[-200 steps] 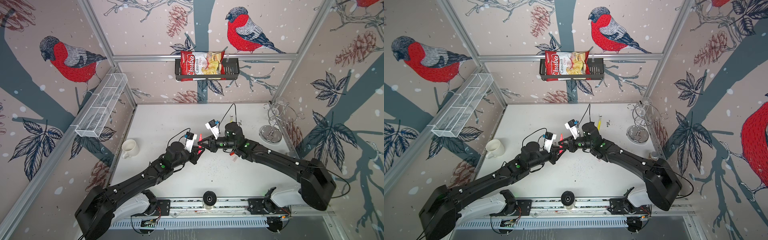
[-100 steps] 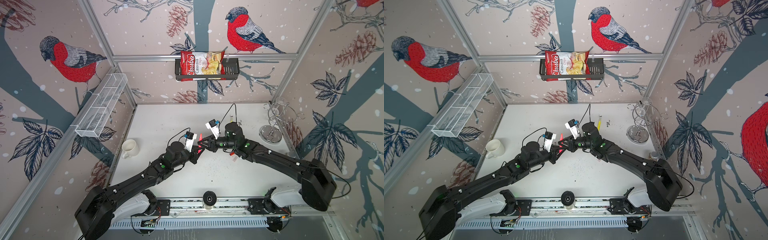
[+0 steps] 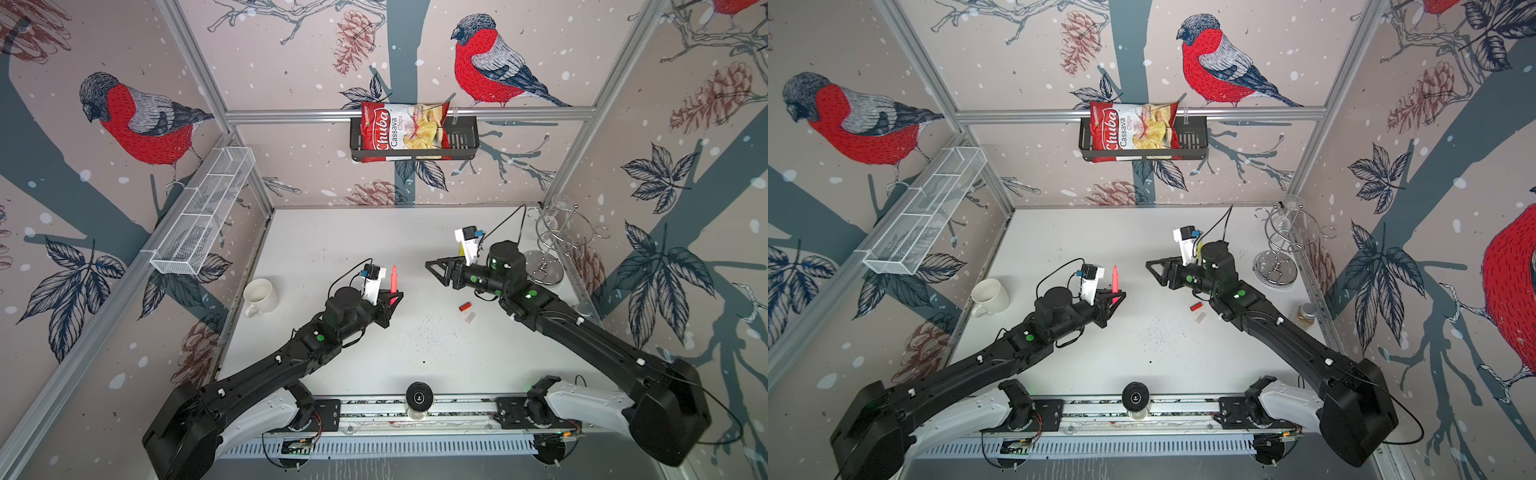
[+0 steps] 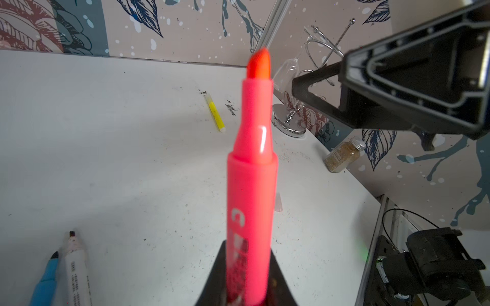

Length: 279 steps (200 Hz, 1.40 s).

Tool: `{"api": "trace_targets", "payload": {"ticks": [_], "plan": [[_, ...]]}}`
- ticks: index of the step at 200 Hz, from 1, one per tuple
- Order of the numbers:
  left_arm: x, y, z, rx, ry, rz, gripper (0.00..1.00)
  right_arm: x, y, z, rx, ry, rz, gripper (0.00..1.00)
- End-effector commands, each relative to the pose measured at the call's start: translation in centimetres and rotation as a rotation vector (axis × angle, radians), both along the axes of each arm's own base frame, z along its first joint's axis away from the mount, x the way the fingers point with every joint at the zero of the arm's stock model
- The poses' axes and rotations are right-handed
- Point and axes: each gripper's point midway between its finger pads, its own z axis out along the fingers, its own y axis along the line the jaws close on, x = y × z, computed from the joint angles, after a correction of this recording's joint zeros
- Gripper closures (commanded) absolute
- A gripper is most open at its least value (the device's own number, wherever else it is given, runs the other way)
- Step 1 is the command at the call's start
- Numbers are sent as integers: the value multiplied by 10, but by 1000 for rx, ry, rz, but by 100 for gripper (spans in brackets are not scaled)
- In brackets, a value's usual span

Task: Insert pens into pen caps
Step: Pick up the pen cap from the center of the table.

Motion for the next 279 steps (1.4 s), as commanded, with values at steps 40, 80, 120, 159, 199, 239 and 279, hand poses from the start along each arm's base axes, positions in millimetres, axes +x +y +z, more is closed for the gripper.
{"api": "trace_targets", "payload": {"ticks": [40,80,120,159,199,239,279], "plan": [[9,10,0,60,-43,61,100,19,-83,-55,-162,361,-489,37],[10,11,-5,74,-35,66,100,12,-110,-94,-272,547,-665,36],[9,13,-7,77,-31,67,100,-3,-108,-143,-355,739,-670,37],[9,14,-7,75,-36,73,100,-15,-106,-175,-369,824,-679,41],[8,15,-7,69,-33,75,100,-25,-116,-194,-398,872,-723,42],[8,16,-7,68,-35,80,100,-32,-117,-212,-423,914,-728,45],[7,17,-8,75,-37,80,100,-36,-120,-221,-450,921,-740,48]]}}
